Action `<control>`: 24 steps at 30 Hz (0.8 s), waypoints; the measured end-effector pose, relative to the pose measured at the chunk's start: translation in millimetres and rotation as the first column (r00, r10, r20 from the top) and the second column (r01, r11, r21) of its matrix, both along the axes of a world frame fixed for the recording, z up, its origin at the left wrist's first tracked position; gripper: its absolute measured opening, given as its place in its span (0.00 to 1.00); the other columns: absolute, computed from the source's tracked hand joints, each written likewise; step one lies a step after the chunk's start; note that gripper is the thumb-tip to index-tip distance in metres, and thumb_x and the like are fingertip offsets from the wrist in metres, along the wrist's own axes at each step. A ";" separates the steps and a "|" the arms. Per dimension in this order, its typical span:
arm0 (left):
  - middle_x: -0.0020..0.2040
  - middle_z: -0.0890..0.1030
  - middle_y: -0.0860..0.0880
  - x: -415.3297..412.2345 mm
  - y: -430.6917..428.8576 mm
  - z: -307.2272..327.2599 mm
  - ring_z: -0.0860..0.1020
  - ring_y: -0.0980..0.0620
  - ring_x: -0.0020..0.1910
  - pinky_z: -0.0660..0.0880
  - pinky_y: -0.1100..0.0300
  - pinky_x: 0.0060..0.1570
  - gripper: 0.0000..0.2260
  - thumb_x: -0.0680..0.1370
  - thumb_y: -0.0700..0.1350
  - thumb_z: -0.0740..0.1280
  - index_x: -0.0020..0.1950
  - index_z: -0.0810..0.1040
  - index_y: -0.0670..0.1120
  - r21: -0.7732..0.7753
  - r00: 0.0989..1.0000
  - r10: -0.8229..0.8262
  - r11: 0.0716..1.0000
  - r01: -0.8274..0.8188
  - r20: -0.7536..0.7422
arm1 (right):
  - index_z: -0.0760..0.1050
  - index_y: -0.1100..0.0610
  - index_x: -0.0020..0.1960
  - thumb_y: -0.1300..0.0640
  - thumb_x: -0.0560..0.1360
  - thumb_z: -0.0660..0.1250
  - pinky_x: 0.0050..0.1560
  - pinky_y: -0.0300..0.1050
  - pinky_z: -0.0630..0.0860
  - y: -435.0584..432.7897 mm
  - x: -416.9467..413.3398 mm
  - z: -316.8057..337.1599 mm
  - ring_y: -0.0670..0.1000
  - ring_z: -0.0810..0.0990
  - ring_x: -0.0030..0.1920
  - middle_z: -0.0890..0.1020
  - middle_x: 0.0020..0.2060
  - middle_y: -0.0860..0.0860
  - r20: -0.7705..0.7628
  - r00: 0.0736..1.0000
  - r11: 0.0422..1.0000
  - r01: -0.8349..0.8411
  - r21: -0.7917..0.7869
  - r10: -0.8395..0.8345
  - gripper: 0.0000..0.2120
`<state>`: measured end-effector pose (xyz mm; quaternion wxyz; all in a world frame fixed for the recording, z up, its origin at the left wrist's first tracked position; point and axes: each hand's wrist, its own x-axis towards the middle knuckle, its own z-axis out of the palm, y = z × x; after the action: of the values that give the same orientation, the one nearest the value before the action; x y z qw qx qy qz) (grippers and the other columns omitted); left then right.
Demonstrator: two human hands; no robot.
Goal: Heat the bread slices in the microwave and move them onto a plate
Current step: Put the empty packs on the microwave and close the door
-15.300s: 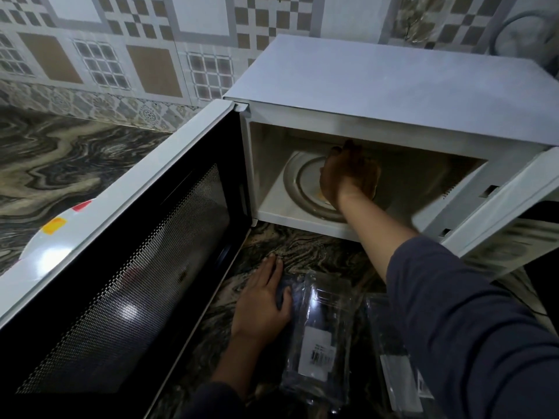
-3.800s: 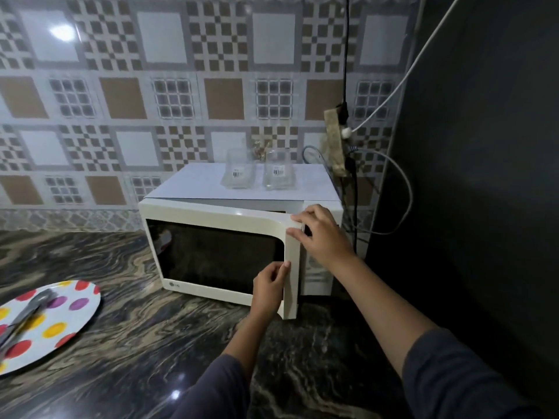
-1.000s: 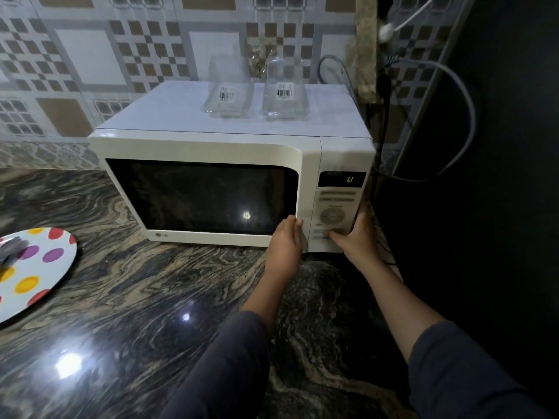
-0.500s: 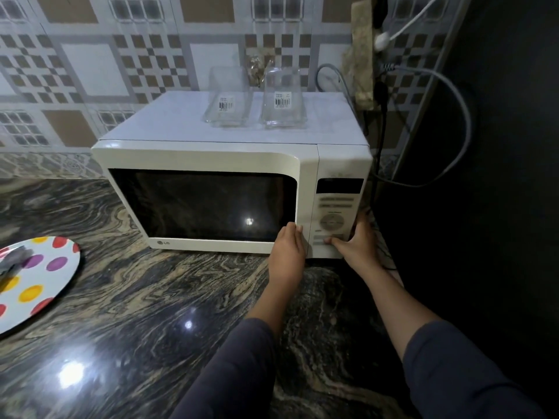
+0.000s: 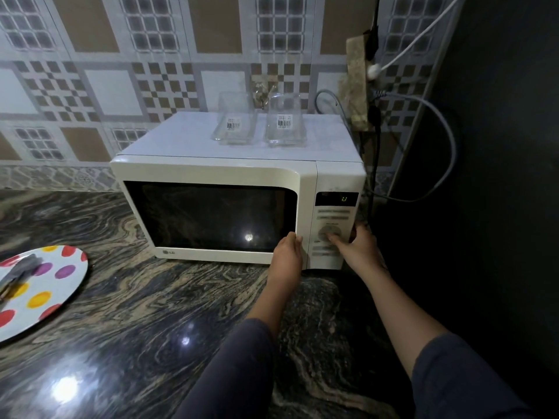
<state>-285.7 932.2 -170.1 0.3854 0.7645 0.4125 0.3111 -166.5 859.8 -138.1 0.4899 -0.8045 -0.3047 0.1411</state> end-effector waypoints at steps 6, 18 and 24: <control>0.47 0.77 0.34 -1.0 0.4 11.4 0.74 0.40 0.46 0.59 0.59 0.37 0.10 0.82 0.43 0.54 0.42 0.67 0.42 -0.004 0.997 -0.022 1.000 0.022 -0.068 | 0.72 0.61 0.62 0.57 0.71 0.72 0.51 0.44 0.72 3.0 -4.3 -0.6 0.58 0.78 0.58 0.80 0.57 0.59 -0.038 0.999 1.000 0.024 -0.005 -0.024 0.21; 0.75 0.61 0.45 -75.8 1.6 -70.2 0.59 0.47 0.74 0.55 0.57 0.73 0.20 0.81 0.46 0.54 0.73 0.63 0.45 0.081 0.901 -0.024 0.995 0.066 -0.434 | 0.61 0.59 0.73 0.54 0.82 0.50 0.59 0.49 0.69 -26.2 -41.2 -76.1 0.60 0.70 0.65 0.71 0.66 0.61 0.165 0.986 0.924 0.050 -0.378 0.014 0.21; 0.78 0.49 0.48 -90.8 -0.7 -98.4 0.45 0.53 0.77 0.41 0.57 0.74 0.26 0.81 0.54 0.47 0.77 0.48 0.46 0.226 0.797 0.052 0.968 0.107 -0.601 | 0.47 0.54 0.77 0.49 0.82 0.43 0.76 0.50 0.41 -29.6 -52.4 -129.3 0.49 0.45 0.77 0.51 0.77 0.51 0.420 0.848 0.796 -0.004 -0.605 0.324 0.25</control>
<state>-376.5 931.5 -268.5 0.1398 0.8717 0.4599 0.0953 -219.0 830.2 -267.4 0.1076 -0.8924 -0.4346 0.0561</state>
